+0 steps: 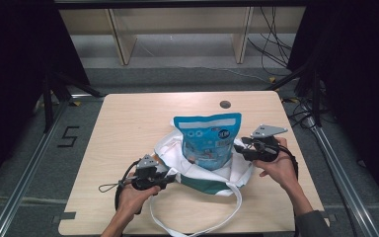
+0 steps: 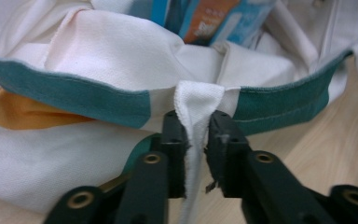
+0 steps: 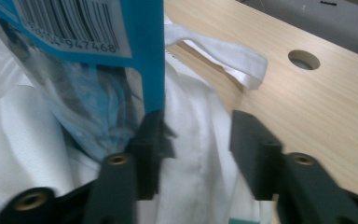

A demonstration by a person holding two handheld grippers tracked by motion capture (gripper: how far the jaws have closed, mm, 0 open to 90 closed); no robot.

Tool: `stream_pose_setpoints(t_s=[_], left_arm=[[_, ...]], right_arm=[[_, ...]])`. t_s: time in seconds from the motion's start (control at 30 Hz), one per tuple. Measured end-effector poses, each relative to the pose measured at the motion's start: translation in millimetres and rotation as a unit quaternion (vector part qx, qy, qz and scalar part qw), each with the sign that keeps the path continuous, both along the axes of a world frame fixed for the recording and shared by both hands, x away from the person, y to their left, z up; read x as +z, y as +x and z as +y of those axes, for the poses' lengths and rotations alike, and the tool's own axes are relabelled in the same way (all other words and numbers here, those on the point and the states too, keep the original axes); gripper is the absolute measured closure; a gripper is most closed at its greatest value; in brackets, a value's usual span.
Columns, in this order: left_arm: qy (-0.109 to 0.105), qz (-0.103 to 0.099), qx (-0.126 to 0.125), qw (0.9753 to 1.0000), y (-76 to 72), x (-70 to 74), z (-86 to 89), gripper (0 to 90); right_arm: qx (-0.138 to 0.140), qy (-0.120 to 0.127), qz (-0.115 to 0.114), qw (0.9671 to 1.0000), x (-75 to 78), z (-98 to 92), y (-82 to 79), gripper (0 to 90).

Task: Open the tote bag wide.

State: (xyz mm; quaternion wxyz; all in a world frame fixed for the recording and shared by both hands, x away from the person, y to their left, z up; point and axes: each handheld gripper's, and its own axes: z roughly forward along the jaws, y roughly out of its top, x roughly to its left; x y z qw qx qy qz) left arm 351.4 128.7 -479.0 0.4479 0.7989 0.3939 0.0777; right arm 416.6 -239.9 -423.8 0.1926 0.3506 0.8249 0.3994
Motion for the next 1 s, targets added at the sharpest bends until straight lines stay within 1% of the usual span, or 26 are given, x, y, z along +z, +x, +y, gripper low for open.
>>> stream_pose_setpoints(t_s=[0.03, 0.07, 0.13, 0.2, 0.23, 0.27, 0.3, 0.33, 0.37, 0.4, 0.43, 0.47, 0.5, 0.53, 0.57, 0.6, 0.63, 0.67, 0.7, 0.73, 0.77, 0.8, 0.87, 0.93, 0.97, 1.0], left_arm=[[0.015, -0.008, -0.009, 0.9998, -1.2, -0.9, 0.7, 80.8], [0.022, -0.012, -0.011, 0.9996, -2.4, -2.2, 0.8, 82.4], [0.038, -0.014, -0.013, 0.9991, -4.8, -5.4, 2.2, 84.4], [0.051, -0.011, -0.016, 0.9985, -7.8, -10.7, 3.6, 85.3], [0.051, -0.011, -0.016, 0.9985, -7.8, -10.7, 3.6, 85.5], [0.088, -0.011, -0.028, 0.9957, -11.3, -18.9, 1.2, 85.5], [0.088, -0.011, -0.028, 0.9957, -11.3, -18.9, 1.2, 85.6], [0.086, 0.004, -0.035, 0.9957, -12.8, -26.4, -1.2, 85.6], [0.086, 0.004, -0.035, 0.9957, -12.8, -26.4, -1.2, 85.6], [0.104, 0.003, -0.041, 0.9937, -12.5, -29.0, -2.0, 85.6], [0.104, 0.003, -0.041, 0.9937, -12.5, -29.0, -2.0, 85.6], [0.113, 0.004, -0.044, 0.9926, -13.6, -31.4, -3.7, 85.6], [0.113, 0.004, -0.044, 0.9926, -13.6, -31.4, -3.7, 85.5], [0.104, 0.005, -0.045, 0.9935, -15.2, -32.3, -5.3, 85.5], [0.114, 0.000, -0.047, 0.9923, -15.2, -31.6, -4.6, 85.4], [0.105, 0.005, -0.042, 0.9936, -15.7, -31.3, -4.9, 84.8], [0.101, 0.004, -0.040, 0.9941, -15.1, -29.7, -3.6, 82.4], [0.094, 0.006, -0.036, 0.9949, -15.5, -26.3, -2.3, 74.0], [0.072, 0.000, -0.031, 0.9969, -16.6, -18.9, -0.1, 61.4], [0.058, -0.005, -0.030, 0.9979, -17.3, -12.3, 2.2, 55.1], [0.058, -0.005, -0.030, 0.9979, -17.3, -12.3, 2.2, 47.1], [0.027, -0.005, -0.020, 0.9994, -15.9, -0.6, 8.7, 40.9], [-0.004, 0.001, -0.002, 1.0000, -14.8, 9.0, 15.4, 36.3], [-0.008, -0.008, 0.009, 0.9999, -13.3, 13.7, 18.6, 33.2], [-0.007, -0.013, 0.018, 0.9997, -10.3, 18.3, 21.1, 33.2], [0.010, -0.021, 0.018, 0.9996, -5.2, 22.7, 25.3, 33.1]], right_arm=[[0.015, -0.009, -0.008, 0.9998, -0.3, 1.0, 2.9, 70.7], [0.012, -0.013, -0.017, 0.9997, -0.5, 3.7, 4.2, 77.8], [0.008, -0.064, -0.044, 0.9970, 0.2, 4.4, 11.8, 87.3], [-0.025, -0.069, -0.049, 0.9961, -2.5, -0.5, 23.7, 88.1], [-0.025, -0.069, -0.049, 0.9961, -2.5, -0.5, 23.7, 88.1], [-0.047, -0.099, -0.057, 0.9923, -11.3, -6.0, 37.1, 88.0], [-0.047, -0.099, -0.057, 0.9923, -11.3, -6.0, 37.1, 88.0], [-0.074, -0.109, -0.033, 0.9908, -28.0, -12.6, 49.9, 88.0], [-0.074, -0.109, -0.033, 0.9908, -28.0, -12.6, 49.9, 88.0], [-0.088, -0.120, -0.011, 0.9889, -48.8, -19.0, 61.5, 87.7], [-0.088, -0.120, -0.011, 0.9889, -48.8, -19.0, 61.5, 87.7], [-0.080, -0.135, 0.013, 0.9875, -75.5, -17.4, 65.9, 88.0], [-0.080, -0.135, 0.013, 0.9875, -75.5, -17.4, 65.9, 88.0], [-0.079, -0.129, 0.011, 0.9884, -78.5, -18.4, 66.3, 88.1], [-0.091, -0.120, 0.015, 0.9885, -77.5, -19.3, 66.4, 88.1], [-0.087, -0.110, 0.026, 0.9898, -76.3, -21.8, 67.7, 88.0], [-0.086, -0.101, 0.026, 0.9908, -77.2, -23.3, 68.0, 87.8], [-0.092, -0.094, 0.034, 0.9907, -75.1, -23.4, 65.2, 86.3], [-0.091, -0.091, 0.022, 0.9914, -69.9, -27.1, 63.6, 75.3], [-0.105, -0.074, 0.016, 0.9916, -65.2, -28.4, 61.4, 69.7], [-0.105, -0.074, 0.016, 0.9916, -65.2, -28.4, 61.4, 69.7], [-0.100, -0.055, -0.006, 0.9935, -52.6, -35.2, 56.6, 63.8], [-0.090, -0.039, -0.008, 0.9952, -37.6, -40.3, 44.1, 57.4], [-0.082, -0.012, -0.011, 0.9965, -24.9, -41.1, 27.2, 54.6], [-0.082, -0.012, -0.011, 0.9965, -24.9, -41.1, 27.2, 54.6], [-0.069, 0.001, -0.011, 0.9976, -19.8, -41.1, 19.0, 54.4]])
